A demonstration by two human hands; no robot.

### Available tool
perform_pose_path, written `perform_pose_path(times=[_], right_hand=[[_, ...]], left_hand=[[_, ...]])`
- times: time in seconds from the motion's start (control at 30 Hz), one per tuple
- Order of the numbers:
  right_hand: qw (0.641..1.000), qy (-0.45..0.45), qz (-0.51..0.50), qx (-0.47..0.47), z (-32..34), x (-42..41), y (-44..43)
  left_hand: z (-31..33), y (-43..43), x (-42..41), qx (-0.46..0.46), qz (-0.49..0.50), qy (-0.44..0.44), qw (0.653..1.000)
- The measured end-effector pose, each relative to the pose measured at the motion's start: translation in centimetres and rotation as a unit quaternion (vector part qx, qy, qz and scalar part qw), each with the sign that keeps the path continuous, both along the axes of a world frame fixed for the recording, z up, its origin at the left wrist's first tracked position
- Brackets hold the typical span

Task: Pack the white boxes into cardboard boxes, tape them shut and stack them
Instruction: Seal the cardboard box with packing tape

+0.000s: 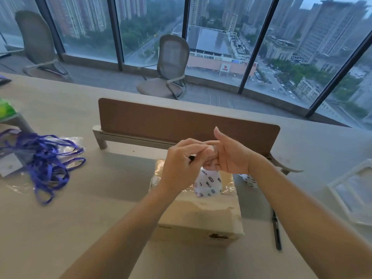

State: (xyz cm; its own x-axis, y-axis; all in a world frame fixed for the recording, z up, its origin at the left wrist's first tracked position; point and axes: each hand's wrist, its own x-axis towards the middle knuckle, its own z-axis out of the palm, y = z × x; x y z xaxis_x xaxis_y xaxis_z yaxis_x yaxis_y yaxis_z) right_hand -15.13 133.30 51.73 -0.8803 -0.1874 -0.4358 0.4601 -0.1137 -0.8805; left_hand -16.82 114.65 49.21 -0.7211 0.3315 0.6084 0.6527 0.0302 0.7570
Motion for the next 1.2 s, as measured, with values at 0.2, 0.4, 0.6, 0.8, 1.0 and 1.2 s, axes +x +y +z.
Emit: perform_pose_path(times=[0.2, 0.4, 0.6, 0.8, 1.0, 1.2], right_hand=[[0.967, -0.064, -0.244, -0.029, -1.2, -2.0, -0.8], [0.891, 0.005, -0.449, -0.075, -2.3, -2.5, -1.3], [0.918, 0.002, -0.382, 0.105, -4.7, -0.9, 0.4], [0.957, -0.014, -0.233, 0.172, -6.1, 0.8, -3.2], [0.973, 0.036, -0.186, 0.132, -6.1, 1.4, -4.7], [0.963, 0.112, -0.206, 0.136, -5.5, 1.5, -5.1]], left_hand=[[0.3, -0.8, -1.0, -0.038, -0.015, 0.084, 0.996], [0.8, 0.0, -1.9, -0.053, -0.008, 0.090, 0.995], [3.3, 0.6, -3.2, -0.053, 0.059, 0.076, 0.994], [5.1, 1.0, -4.7, -0.121, 0.082, 0.027, 0.989], [4.6, -1.2, -5.3, -0.082, 0.088, -0.076, 0.990], [3.0, -4.3, -6.5, 0.074, 0.122, -0.312, 0.939]])
